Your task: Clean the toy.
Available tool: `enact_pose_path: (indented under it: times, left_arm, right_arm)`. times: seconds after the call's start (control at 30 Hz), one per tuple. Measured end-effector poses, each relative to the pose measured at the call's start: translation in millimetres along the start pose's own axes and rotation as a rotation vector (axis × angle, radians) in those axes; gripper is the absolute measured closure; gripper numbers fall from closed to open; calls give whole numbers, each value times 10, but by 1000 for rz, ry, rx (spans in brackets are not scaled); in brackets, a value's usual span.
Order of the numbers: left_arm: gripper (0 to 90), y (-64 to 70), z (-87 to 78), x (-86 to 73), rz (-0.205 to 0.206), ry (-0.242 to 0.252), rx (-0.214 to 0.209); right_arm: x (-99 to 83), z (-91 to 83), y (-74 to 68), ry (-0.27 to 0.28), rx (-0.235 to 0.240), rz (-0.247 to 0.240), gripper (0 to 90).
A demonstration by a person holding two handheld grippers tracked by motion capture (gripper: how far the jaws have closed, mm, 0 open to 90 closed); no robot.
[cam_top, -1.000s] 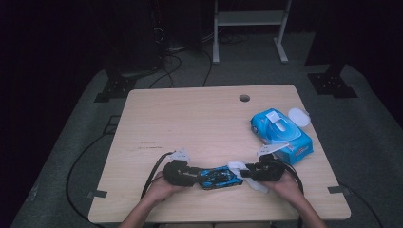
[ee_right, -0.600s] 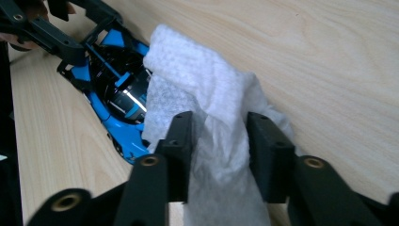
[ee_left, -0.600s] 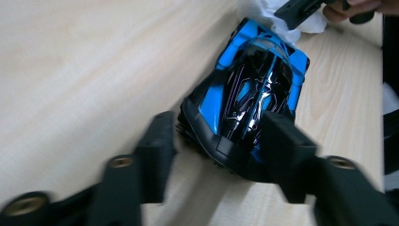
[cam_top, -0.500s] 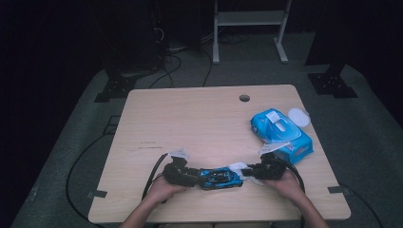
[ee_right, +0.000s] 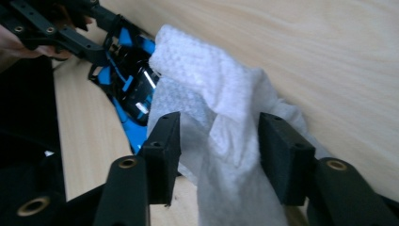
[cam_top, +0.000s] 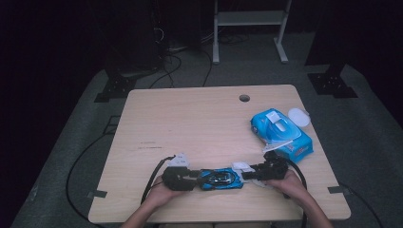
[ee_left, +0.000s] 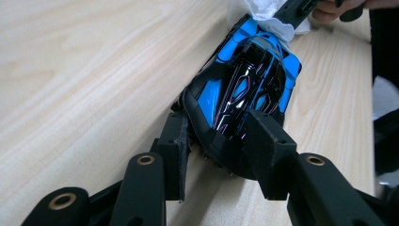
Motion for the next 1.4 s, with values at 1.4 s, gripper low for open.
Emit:
enact_pose_path:
  times: [1.4]
  left_arm:
    - [545, -276, 223, 157, 246, 48, 126]
  right_arm:
    - [630, 233, -67, 78, -359, -354, 680]
Point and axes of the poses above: each handheld gripper's, and its own axes: z roughly forward along the jaws, x roughly out of its top, y roughly to its right, the point moved 7 cm from there along z, roughly forward along the jaws, and after that the axes turned 4 degrees about x, right-handed, at the moved point
